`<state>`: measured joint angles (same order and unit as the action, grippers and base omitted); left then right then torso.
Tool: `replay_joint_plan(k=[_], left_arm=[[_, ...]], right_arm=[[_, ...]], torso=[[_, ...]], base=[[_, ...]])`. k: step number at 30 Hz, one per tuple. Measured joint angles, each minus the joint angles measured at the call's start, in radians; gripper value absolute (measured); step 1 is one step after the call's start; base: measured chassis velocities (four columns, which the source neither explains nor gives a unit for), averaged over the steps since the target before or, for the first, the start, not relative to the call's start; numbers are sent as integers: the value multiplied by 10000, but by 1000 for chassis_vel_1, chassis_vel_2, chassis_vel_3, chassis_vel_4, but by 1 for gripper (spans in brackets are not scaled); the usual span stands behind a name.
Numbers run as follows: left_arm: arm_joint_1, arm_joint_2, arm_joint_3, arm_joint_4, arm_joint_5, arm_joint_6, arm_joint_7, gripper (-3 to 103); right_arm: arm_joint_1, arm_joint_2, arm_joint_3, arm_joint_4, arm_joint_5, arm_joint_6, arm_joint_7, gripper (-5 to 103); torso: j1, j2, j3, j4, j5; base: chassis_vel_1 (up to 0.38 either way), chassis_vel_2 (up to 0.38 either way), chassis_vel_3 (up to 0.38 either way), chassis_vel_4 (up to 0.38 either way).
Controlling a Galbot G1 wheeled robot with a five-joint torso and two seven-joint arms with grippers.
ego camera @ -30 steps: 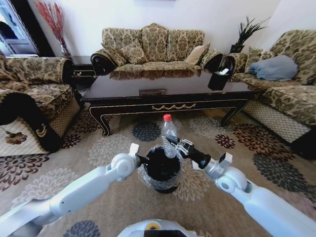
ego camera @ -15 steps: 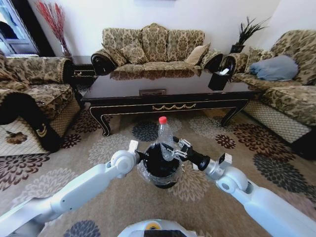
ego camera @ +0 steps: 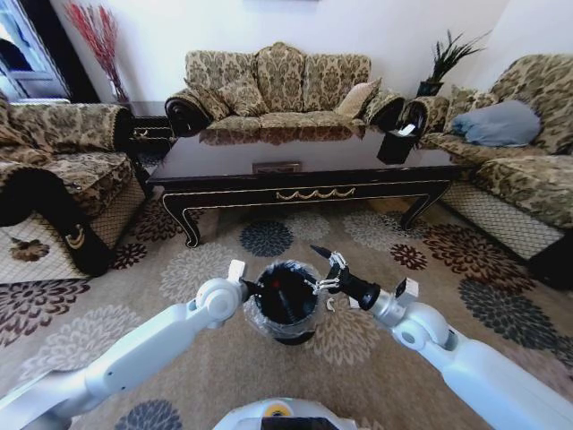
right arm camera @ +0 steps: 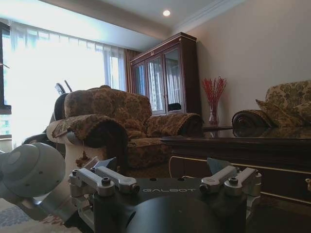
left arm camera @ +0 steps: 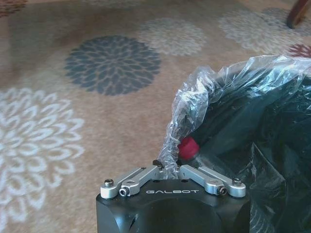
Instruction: Move to the front of the table and pick up the trash from the floor, then place it into the trash bin.
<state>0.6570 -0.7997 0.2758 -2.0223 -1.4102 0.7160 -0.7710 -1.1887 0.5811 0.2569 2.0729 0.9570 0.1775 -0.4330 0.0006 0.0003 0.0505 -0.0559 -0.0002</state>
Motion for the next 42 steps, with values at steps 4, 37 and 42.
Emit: replay_joint_plan(k=[4, 37, 42], left_arm=[[567, 237, -729, -116, 87, 8, 110, 2], [3051, 1522, -3341, -984, 428, 29, 1135, 2], [3195, 1539, -3404, -1063, 414, 25, 1050, 1]], right_arm=[[176, -188, 29, -356, 61, 48, -39, 100], [3551, 841, -2441, -11009, -4217, 1267, -3101, 100], [4732, 1484, -3100, -12371, -4627, 1609, -3338, 100]], torso=[[0, 0, 0, 1, 2], [0, 0, 0, -4, 5], [0, 0, 0, 6, 1]], base=[[0, 0, 0, 0], [0, 0, 0, 0], [0, 0, 0, 0]])
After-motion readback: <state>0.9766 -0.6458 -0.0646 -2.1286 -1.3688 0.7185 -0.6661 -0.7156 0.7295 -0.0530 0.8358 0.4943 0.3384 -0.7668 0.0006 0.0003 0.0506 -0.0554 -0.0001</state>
